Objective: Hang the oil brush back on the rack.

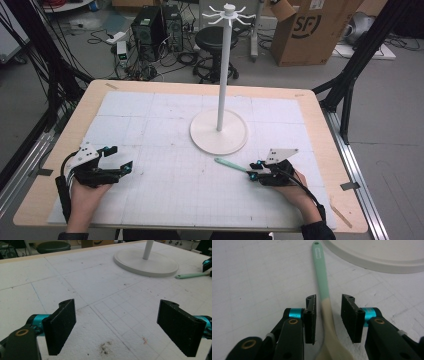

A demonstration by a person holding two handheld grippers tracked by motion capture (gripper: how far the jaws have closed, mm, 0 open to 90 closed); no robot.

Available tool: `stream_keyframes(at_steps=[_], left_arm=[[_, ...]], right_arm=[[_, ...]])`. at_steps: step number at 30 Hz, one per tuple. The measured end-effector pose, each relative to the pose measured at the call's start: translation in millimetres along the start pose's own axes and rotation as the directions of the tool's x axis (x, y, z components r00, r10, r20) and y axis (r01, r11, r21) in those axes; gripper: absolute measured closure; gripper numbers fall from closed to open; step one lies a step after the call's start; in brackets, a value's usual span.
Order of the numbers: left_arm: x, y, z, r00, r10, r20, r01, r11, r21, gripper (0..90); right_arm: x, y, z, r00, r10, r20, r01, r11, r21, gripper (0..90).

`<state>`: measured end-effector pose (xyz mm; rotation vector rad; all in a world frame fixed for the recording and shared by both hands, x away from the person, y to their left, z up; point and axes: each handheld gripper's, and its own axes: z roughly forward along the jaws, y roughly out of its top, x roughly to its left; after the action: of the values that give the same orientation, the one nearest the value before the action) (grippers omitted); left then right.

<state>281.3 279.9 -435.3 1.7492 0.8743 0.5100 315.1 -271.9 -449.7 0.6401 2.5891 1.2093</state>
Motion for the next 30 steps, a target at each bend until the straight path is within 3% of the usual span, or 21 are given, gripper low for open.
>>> stream_keyframes(at_steps=[9, 17, 30], left_arm=[[-0.1, 0.1, -0.3, 1.0000, 0.000, 0.001, 0.000, 1.0000, -0.002, 16.2], [-1.3, 0.0, 0.7, 1.0000, 0.001, 0.001, -0.001, 1.0000, 0.002, 16.2], [-1.0, 0.2, 0.1, 1.0000, -0.001, 0.001, 0.001, 1.0000, 0.000, 16.3]], right_arm=[[-1.5, 1.2, 0.9, 0.9989, 0.047, -0.001, -0.047, 0.999, 0.011, 72.0], [1.0, 1.6, 1.2, 0.9992, 0.040, -0.002, -0.040, 0.999, 0.013, 80.7], [4.8, 3.2, 0.9, 0.9996, 0.021, 0.018, -0.021, 1.000, 0.018, 82.8]])
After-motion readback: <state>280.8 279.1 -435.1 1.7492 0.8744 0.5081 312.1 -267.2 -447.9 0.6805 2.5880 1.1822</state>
